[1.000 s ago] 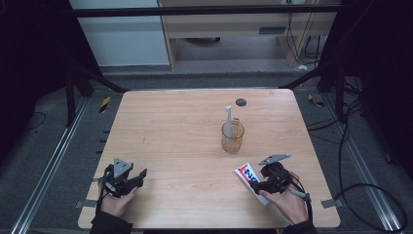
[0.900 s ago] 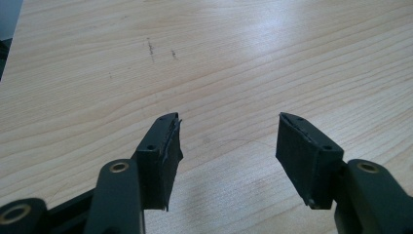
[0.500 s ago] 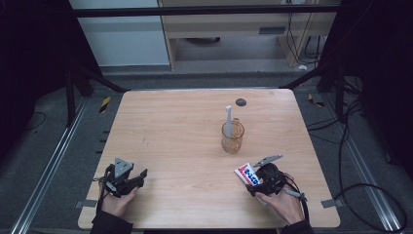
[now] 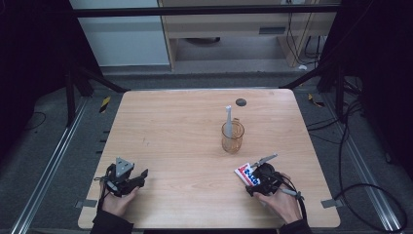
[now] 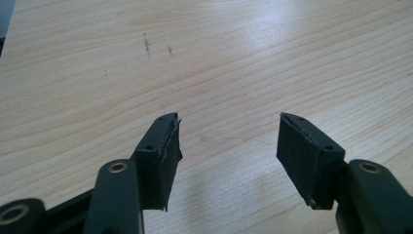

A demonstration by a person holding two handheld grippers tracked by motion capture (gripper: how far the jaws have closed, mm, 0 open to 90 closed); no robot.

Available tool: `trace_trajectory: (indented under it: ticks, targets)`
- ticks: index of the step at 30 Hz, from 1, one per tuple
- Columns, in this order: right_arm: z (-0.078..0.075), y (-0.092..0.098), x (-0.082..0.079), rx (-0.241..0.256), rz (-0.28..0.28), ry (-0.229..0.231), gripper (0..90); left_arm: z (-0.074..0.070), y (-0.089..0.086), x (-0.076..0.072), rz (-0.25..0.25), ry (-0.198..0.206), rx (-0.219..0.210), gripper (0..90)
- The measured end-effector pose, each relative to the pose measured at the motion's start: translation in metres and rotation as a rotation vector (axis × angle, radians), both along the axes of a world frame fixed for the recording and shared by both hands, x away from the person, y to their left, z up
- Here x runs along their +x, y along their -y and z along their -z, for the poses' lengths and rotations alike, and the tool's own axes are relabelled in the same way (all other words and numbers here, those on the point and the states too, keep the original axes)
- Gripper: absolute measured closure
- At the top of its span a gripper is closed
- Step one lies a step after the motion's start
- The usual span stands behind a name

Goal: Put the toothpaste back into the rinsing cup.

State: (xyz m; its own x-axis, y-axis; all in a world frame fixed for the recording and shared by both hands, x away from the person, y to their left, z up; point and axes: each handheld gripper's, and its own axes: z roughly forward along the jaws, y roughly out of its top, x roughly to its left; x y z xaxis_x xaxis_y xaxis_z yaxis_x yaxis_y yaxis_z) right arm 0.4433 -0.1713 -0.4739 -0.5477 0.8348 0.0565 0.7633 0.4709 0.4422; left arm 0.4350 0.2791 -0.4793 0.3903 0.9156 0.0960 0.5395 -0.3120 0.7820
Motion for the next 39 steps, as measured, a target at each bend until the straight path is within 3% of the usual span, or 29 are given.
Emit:
trace_trajectory:
  ticks: [16, 27, 34, 39]
  targets:
    - [0.000, -0.004, 0.003, -0.034, 0.043, -0.047, 46.1, 0.001, 0.000, 0.000, 0.004, -0.005, 0.002, 40.2]
    - [-0.006, -0.004, 0.002, -0.037, 0.051, -0.048, 64.4, 0.001, 0.001, 0.000, 0.004, -0.005, 0.004, 40.2]
    - [-0.008, 0.000, 0.002, 0.001, 0.056, -0.025, 68.5, 0.001, 0.000, 0.000, 0.003, -0.006, 0.000, 40.2]
    - [-0.018, 0.004, -0.001, 0.089, 0.063, 0.041, 69.2, 0.001, 0.000, 0.001, 0.003, -0.006, -0.002, 40.2]
